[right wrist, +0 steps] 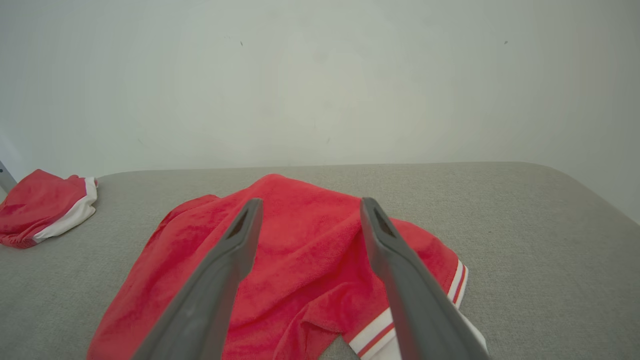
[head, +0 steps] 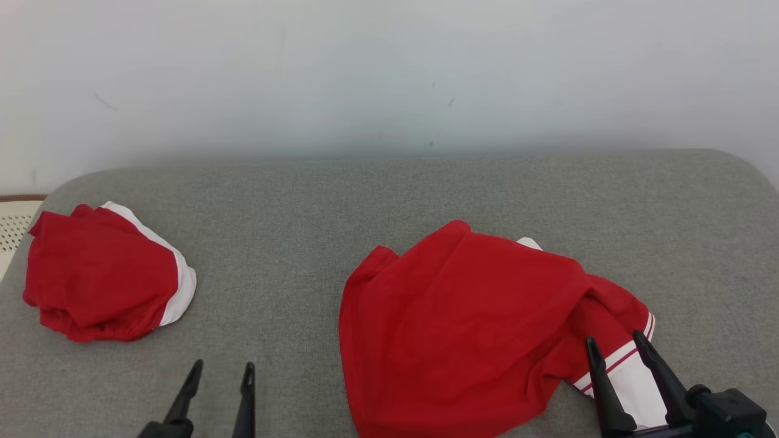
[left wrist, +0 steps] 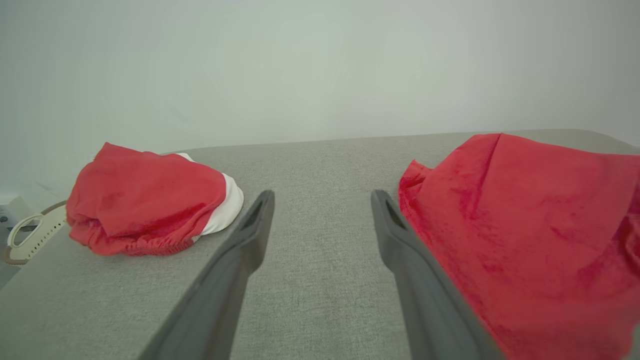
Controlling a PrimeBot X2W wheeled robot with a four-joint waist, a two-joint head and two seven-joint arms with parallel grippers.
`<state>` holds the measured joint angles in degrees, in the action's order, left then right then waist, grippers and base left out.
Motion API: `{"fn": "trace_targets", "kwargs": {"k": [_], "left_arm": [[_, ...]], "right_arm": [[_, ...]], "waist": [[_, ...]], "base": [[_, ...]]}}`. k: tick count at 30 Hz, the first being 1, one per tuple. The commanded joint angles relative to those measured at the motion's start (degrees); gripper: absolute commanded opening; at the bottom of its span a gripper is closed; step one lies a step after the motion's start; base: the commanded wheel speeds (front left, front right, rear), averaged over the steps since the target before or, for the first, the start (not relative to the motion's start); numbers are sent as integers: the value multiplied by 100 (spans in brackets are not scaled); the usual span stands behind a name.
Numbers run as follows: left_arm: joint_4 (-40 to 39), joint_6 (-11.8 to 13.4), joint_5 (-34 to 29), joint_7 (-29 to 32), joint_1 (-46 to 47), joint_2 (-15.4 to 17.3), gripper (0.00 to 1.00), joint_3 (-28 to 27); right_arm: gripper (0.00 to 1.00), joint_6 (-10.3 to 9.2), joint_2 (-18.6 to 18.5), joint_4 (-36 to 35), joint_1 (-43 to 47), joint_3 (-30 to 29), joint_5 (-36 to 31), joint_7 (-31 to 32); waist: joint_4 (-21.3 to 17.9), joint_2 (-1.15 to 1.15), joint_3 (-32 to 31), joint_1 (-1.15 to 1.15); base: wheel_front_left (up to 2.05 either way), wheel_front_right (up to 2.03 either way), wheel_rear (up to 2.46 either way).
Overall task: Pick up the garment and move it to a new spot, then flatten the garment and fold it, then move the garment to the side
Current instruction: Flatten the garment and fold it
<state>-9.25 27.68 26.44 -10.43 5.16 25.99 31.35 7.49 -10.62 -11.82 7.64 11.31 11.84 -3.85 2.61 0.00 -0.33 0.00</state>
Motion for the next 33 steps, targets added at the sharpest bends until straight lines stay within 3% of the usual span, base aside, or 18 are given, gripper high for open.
{"fn": "trace_targets", "kwargs": {"k": [1,13,23,33], "left_arm": [[-40,-65,24,47,54,-24,100,65],[107,-858,412,782,127,-568,100,1156],[426,-994,878,1178,-205,-789,100,1425],[888,-1293,1045,1102,44,-1007,100,1481]], "right_arm": [[100,1,-4,15,0,5,15,-3],[100,1,-18,51,-77,12,54,-37],[100,1,-10,99,-229,-7,66,-157],[100,1,-48,163,-426,-74,71,-262]], "waist": [[-2,0,16,0],[-215,0,394,0],[-369,0,740,0],[-538,0,1085,0]], "base": [[0,0,0],[0,0,0],[0,0,0],[0,0,0]]}}
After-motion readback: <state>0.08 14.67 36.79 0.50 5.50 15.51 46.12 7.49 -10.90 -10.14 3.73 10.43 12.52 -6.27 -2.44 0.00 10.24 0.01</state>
